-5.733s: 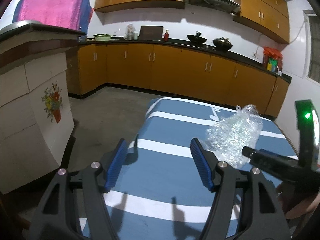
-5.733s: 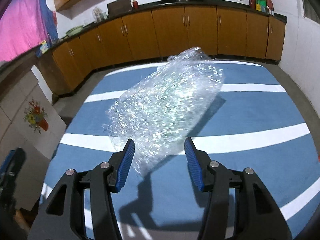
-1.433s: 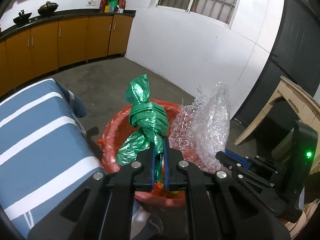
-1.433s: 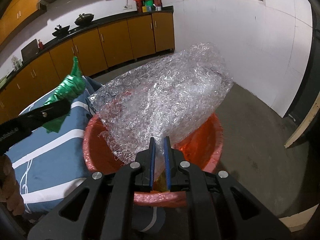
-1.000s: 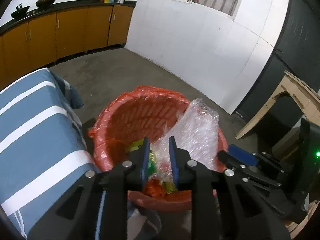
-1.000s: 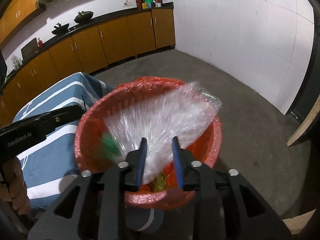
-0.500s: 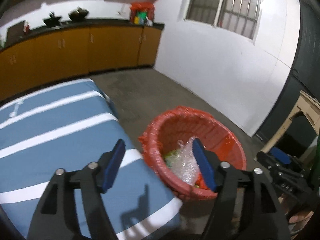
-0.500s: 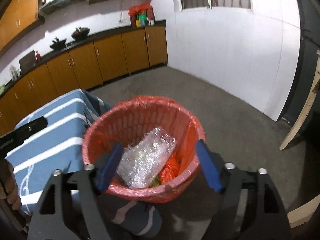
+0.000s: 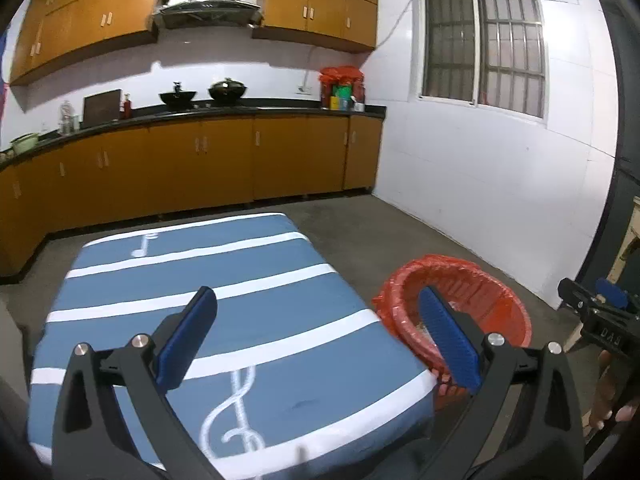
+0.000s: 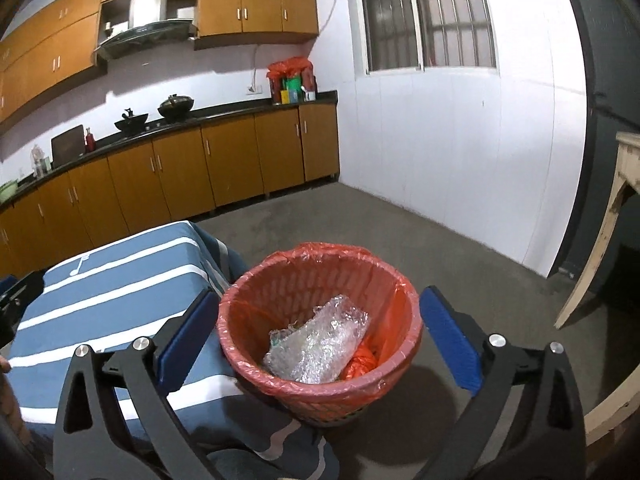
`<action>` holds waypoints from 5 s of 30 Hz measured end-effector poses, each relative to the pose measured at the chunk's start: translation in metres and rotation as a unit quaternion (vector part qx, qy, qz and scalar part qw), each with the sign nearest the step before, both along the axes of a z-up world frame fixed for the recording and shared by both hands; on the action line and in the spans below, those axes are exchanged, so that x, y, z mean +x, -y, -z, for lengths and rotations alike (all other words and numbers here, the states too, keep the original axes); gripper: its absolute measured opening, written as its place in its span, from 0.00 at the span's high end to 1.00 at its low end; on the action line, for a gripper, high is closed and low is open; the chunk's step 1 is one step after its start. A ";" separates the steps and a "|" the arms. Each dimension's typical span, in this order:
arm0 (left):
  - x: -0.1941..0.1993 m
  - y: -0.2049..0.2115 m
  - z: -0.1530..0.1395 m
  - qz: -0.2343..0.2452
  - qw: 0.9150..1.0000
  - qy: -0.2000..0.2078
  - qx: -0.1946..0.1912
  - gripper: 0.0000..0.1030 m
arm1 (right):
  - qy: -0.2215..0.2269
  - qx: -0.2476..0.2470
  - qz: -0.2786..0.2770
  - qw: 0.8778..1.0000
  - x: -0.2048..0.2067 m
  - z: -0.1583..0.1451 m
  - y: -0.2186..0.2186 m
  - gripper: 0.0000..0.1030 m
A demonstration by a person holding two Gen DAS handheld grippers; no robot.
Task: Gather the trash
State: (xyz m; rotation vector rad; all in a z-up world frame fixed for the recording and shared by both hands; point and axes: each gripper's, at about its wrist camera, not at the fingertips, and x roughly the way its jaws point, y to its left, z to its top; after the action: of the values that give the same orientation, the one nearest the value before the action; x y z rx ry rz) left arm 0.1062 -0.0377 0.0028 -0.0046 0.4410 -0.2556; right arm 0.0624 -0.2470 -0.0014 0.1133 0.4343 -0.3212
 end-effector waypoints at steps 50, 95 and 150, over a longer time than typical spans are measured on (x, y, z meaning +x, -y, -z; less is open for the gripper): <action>-0.108 -0.040 0.011 -0.101 0.995 0.017 0.017 0.04 | 0.020 -0.060 -0.028 0.998 -0.063 0.002 -0.072 0.02; -0.127 -0.034 0.012 -0.110 0.994 0.025 0.011 0.04 | 0.015 -0.057 -0.031 0.998 -0.071 0.007 -0.075 0.02; -0.129 -0.028 0.010 -0.105 0.994 0.025 0.015 0.04 | 0.015 -0.048 -0.026 0.998 -0.072 0.008 -0.068 0.02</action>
State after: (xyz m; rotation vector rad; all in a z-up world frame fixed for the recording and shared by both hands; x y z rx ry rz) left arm -0.0231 -0.0095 -0.0074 -0.0160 0.3908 -0.0416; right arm -0.0092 -0.1790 -0.0091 0.0130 0.3917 -0.2885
